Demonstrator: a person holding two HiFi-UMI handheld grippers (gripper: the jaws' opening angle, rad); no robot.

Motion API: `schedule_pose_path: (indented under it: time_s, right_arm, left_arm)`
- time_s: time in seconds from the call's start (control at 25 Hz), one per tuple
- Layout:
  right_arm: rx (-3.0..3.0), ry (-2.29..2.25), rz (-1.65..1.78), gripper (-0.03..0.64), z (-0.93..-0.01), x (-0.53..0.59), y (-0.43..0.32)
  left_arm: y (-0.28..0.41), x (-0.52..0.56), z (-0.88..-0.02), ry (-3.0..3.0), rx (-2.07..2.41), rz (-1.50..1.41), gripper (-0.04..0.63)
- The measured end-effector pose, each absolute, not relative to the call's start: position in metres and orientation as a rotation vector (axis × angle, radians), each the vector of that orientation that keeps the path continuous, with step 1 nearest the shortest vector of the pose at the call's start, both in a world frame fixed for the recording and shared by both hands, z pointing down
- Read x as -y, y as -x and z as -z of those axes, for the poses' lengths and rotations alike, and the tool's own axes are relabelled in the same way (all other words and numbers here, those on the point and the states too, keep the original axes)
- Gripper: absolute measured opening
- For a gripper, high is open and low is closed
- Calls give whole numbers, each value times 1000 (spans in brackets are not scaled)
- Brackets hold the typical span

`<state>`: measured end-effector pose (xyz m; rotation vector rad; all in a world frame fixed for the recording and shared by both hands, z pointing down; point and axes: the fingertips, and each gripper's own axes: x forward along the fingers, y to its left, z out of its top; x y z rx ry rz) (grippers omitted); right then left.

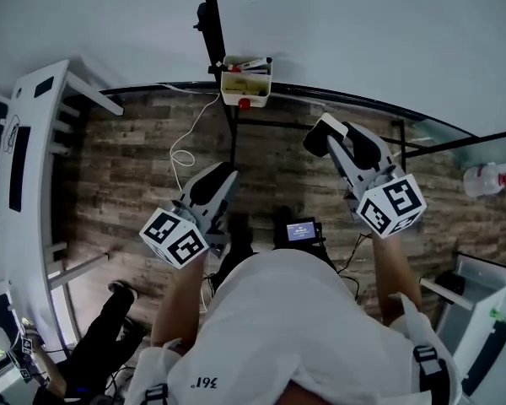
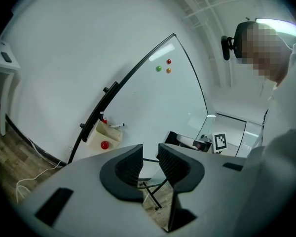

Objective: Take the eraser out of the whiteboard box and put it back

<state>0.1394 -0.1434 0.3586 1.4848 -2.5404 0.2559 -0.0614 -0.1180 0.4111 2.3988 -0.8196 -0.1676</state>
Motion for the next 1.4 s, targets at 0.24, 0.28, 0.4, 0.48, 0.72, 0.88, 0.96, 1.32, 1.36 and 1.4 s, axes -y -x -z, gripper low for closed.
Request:
schedule_pose_path:
  time_s: [0.24,0.28,0.4,0.48,0.72,0.88,0.96,1.32,1.36,1.4]
  right_arm:
    - [2587,-1376,-235,163,-357,159,-159]
    - [2599,-1358,-217,164,-354,162,-160]
    - [2632,-1315,-149,163,-339,173,-158]
    - [2644,-1281,-93,163,-331,182,-151]
    - [2658,-1200,-7,164,-333,214,-119]
    - [2663,-1164,-7,163,-339,237,-94]
    - [2659,-1143,-1,163,-344,247,-81]
    - [2630,-1062,-6,163,-365,277,-41]
    - [2626,-1056,-10,163,-367,280,-37]
    - [2621,-1049,-13,163,-370,283,-34]
  left_arm:
    - [39,119,-411,-2368,913,198,106]
    - [36,119,-410,-2369,921,200,106]
    - [26,122,-404,-2383,933,200,106]
    - [22,127,-400,-2400,939,199,106]
    - [26,144,-394,-2430,965,190,106]
    - [36,157,-397,-2434,982,184,106]
    - [42,165,-399,-2446,982,189,106]
    - [57,195,-412,-2437,1010,161,106]
    - [57,198,-415,-2433,1007,157,106]
    - [56,200,-417,-2430,1002,153,106]
